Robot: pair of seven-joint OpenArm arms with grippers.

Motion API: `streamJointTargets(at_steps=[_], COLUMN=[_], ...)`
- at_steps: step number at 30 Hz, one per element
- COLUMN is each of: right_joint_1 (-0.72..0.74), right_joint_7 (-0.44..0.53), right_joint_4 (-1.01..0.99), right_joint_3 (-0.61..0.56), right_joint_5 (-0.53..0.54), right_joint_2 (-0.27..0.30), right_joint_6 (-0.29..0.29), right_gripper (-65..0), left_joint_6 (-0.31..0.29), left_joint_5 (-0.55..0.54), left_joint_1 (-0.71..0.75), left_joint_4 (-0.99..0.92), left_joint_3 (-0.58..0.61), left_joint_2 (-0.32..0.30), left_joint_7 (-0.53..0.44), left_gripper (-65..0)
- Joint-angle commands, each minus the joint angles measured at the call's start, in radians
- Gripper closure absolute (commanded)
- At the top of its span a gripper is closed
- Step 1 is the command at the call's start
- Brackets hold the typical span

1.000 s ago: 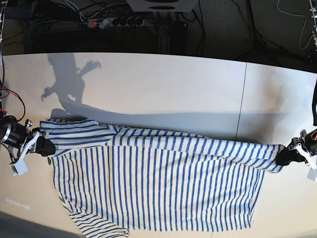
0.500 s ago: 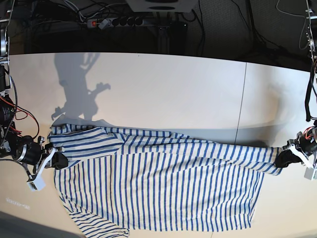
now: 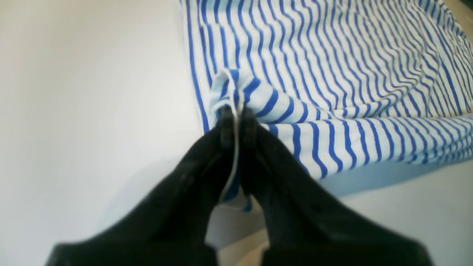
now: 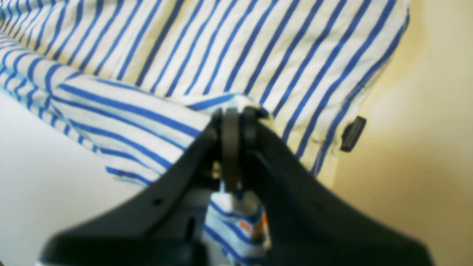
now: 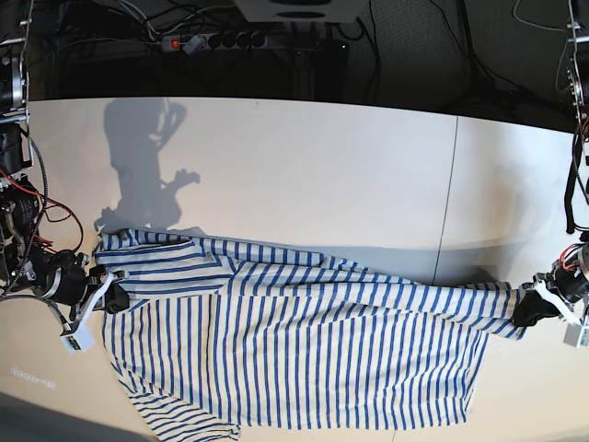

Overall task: Fold the T-shirt properly
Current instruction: 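Lift both shoulder corners and pull the shirt toward the hem, then lay the held shoulder edge back down, folding the shirt over itself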

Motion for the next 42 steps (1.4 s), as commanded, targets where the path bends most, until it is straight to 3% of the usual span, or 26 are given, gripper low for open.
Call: streamJointTargets(at_steps=[1,7,12,16,18,22,23,26,32,34,35,36,38,39,40,42], right_joint_1=[0.032,0.031,0.031,0.032,0.031,0.032,0.032,0.035,0.079,0.098,0.105,0.109,0.109,0.109,0.107,0.107], right_joint_7=[0.023,0.023,0.042,0.088,0.109,0.138,0.143,0.188,0.151,0.102,0.092,0.087,0.087,0.085,0.084,0.086], right_joint_4=[0.010,0.009,0.008,0.008,0.008,0.008,0.008,0.008,0.009,0.009,0.009,0.009,0.009,0.008,0.006,-0.008], right_joint_3=[0.009,0.009,0.009,0.009,0.009,0.009,0.009,0.009,0.010,0.010,0.010,0.010,0.010,0.010,0.010,0.010], right_joint_5=[0.004,-0.011,-0.012,-0.047,-0.078,-0.107,-0.107,-0.103,-0.006,0.037,0.037,0.026,-0.014,-0.048,-0.090,-0.172], right_joint_2=[0.015,0.014,0.014,0.013,0.013,0.014,0.014,0.013,-0.005,-0.032,-0.049,-0.068,-0.108,-0.127,-0.146,-0.172], right_joint_6=[0.072,0.072,0.072,0.072,0.072,0.066,0.062,0.061,0.064,0.064,0.064,0.064,0.064,0.064,0.064,0.063], right_gripper=[0.0,0.0,0.0,0.0,0.0,-38.8,-44.5,-44.3,-44.2,-44.2,-43.3,-39.9,-22.3,-9.1,0.0,0.0], left_joint_6=[-0.010,-0.010,-0.010,-0.010,-0.010,-0.010,-0.010,-0.010,-0.010,-0.010,-0.010,-0.010,-0.010,-0.010,-0.010,-0.010], left_joint_5=[-0.005,0.069,0.106,0.107,0.105,0.100,0.090,0.056,-0.050,-0.054,-0.054,-0.053,-0.052,-0.042,-0.015,0.054], left_joint_1=[-0.042,-0.091,-0.103,-0.122,-0.124,-0.138,-0.146,-0.169,-0.193,-0.193,-0.193,-0.193,-0.193,-0.193,-0.193,-0.193], left_joint_4=[-0.007,-0.102,-0.142,-0.150,-0.150,-0.150,-0.150,-0.150,-0.150,-0.150,-0.150,-0.150,-0.150,-0.150,-0.150,-0.150], left_joint_3=[0.013,0.100,0.109,0.109,0.109,0.109,0.109,0.109,0.109,0.109,0.109,0.109,0.109,0.109,0.109,0.109], left_joint_2=[-0.013,-0.006,-0.003,0.000,0.000,-0.001,-0.001,-0.001,0.000,0.008,0.015,0.027,0.053,0.066,0.080,0.106], left_joint_7=[-0.035,-0.191,-0.243,-0.221,-0.216,-0.216,-0.216,-0.212,-0.119,-0.095,-0.079,-0.059,-0.018,-0.009,-0.008,-0.014], left_gripper=[0.0,-0.4,-16.4,-39.4,-41.6,-41.5,-41.5,-41.5,-39.5,-30.0,-21.6,-12.7,0.0,0.0,0.0,0.0])
